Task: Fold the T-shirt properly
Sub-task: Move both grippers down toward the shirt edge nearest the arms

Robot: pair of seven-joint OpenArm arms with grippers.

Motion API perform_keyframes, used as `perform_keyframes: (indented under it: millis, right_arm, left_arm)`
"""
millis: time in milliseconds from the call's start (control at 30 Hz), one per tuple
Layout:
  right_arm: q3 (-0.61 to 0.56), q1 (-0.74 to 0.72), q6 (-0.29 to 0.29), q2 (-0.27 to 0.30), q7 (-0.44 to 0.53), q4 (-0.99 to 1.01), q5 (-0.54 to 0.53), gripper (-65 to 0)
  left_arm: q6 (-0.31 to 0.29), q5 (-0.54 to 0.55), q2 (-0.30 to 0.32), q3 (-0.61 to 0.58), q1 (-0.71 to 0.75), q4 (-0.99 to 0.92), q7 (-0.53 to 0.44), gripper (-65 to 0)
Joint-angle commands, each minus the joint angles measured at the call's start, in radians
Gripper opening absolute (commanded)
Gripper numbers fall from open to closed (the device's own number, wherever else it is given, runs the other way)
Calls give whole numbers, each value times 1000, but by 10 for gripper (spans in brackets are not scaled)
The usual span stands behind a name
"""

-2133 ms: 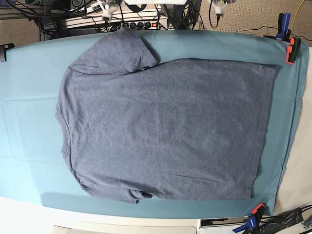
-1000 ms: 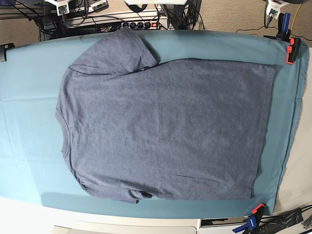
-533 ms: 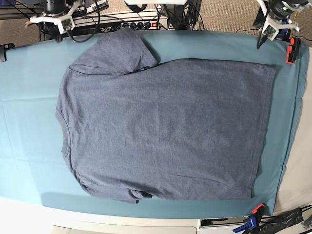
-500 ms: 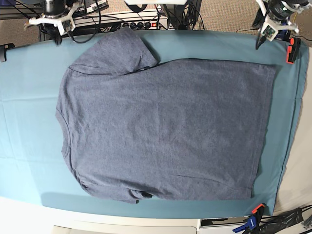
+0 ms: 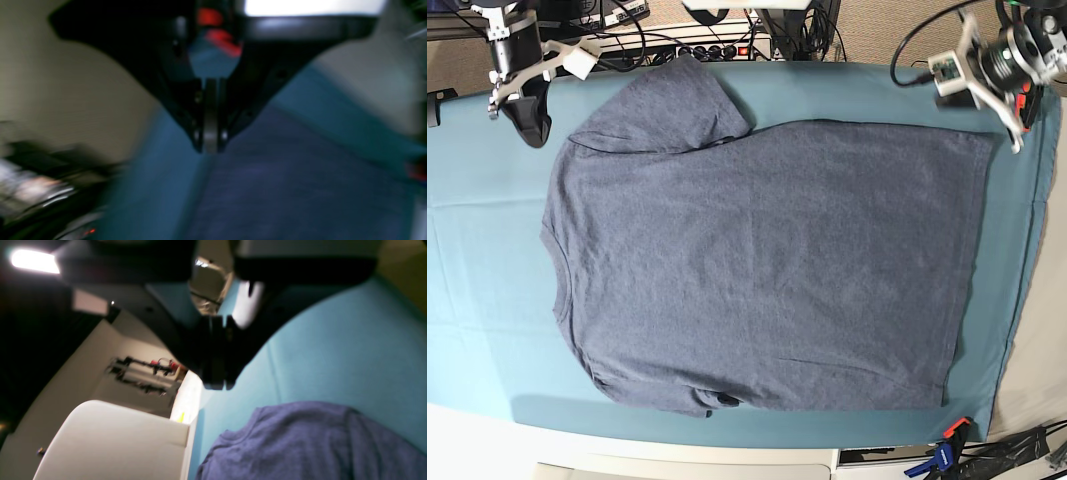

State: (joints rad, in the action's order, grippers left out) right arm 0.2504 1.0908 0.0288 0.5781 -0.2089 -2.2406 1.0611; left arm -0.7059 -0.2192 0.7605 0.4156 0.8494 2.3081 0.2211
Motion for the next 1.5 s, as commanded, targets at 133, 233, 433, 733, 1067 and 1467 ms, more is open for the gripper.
perform_keyframes:
  millis: [133,233,433,733,1067,1467]
  right_arm:
    - [6,6,27,55,10,-18,32,-650]
    - [6,3,66,75,31,-18,32,-650]
    - [6,3,87,130,55,-18,32,-650]
    - [5,-45,87,153,60,-16,-32,-650]
    - [-63,-47,85,151,62,66,-35,-650]
    - [-364,-233,84,105,22,297,-50,-536]
  left_arm:
    - [8,-251,63,8,-67,14,-200,-650]
    - [8,-326,84,5,-94,14,-257,-650]
    - [11,-443,119,3,-102,14,-384,-650]
    - [298,-444,116,-241,-103,10,-122,-650]
    - [348,-443,68,-515,-233,-124,-27,-650]
    - [208,-342,68,-519,-234,-137,11,-618]
